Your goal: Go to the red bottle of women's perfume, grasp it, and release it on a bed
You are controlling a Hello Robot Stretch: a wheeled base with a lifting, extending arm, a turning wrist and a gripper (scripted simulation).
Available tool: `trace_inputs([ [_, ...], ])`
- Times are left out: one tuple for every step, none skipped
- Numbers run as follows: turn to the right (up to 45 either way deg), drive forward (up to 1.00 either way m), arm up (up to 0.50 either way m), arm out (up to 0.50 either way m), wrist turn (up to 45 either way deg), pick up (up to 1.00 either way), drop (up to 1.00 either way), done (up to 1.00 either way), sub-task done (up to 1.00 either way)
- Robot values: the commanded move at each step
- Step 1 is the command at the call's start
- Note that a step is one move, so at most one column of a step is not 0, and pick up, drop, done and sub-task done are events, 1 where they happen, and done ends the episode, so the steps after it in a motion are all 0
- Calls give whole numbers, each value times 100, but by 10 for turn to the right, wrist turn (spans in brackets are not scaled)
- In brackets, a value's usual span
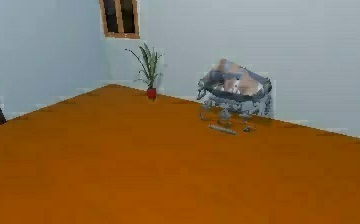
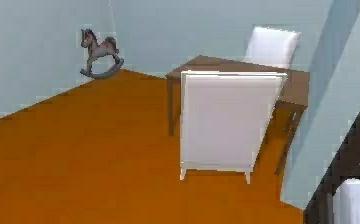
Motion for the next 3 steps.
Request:
trace_inputs([
  [300,0,0,0,0,0,0,0,0],
  [0,25,0,0,0,0,0,0,0],
  [-450,0,0,0,0,0,0,0,0],
])
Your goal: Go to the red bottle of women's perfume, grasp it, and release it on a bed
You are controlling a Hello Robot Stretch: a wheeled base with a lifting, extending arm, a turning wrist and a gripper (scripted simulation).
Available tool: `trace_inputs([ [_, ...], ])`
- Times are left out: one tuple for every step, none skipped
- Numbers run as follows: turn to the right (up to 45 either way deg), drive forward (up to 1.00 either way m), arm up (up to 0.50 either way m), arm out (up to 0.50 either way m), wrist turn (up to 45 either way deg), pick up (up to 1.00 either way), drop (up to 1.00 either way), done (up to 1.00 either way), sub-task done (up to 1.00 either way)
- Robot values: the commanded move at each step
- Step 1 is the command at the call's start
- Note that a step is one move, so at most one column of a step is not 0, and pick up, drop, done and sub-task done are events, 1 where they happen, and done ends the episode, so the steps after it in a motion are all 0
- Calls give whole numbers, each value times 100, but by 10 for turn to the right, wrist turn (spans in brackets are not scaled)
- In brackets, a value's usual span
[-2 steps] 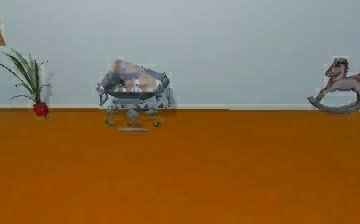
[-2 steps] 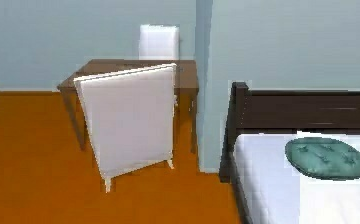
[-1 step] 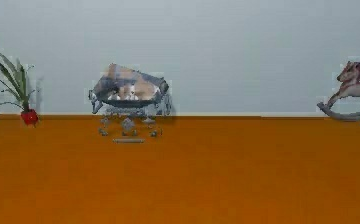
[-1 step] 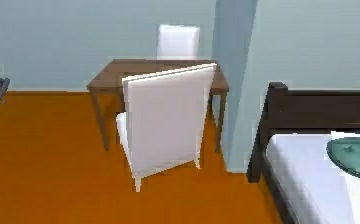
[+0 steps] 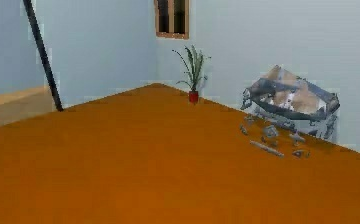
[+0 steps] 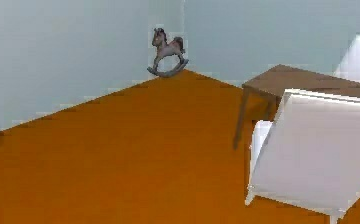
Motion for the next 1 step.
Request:
trace_inputs([
  [-420,0,0,0,0,0,0,0,0],
])
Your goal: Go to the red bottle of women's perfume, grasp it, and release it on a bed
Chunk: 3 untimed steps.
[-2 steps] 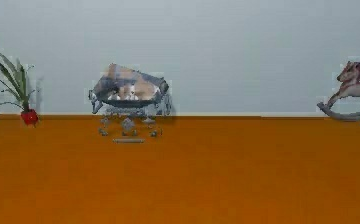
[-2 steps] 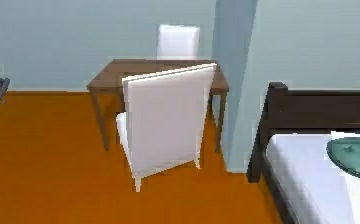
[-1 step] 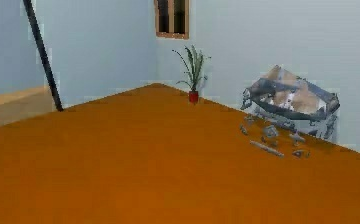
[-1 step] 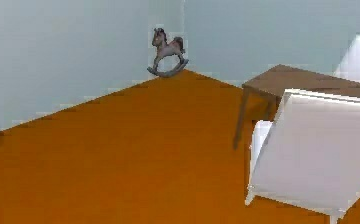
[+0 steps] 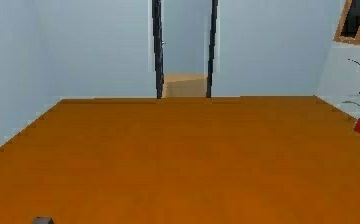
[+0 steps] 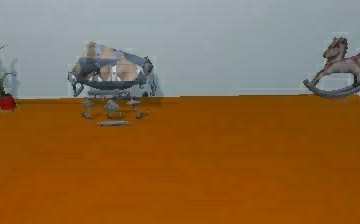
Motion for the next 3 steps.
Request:
trace_inputs([
  [0,45,0,0,0,0,0,0,0],
  [0,100,0,0,0,0,0,0,0],
  [0,100,0,0,0,0,0,0,0],
])
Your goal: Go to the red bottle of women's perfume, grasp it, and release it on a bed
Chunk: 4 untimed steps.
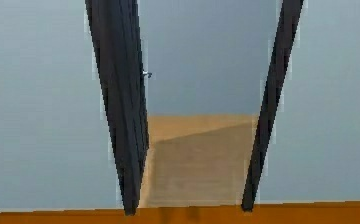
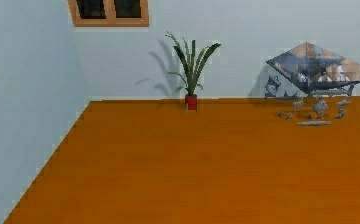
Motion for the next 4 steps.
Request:
trace_inputs([
  [30,0,0,0,0,0,0,0,0],
  [0,100,0,0,0,0,0,0,0],
  [0,75,0,0,0,0,0,0,0],
  [30,0,0,0,0,0,0,0,0],
])
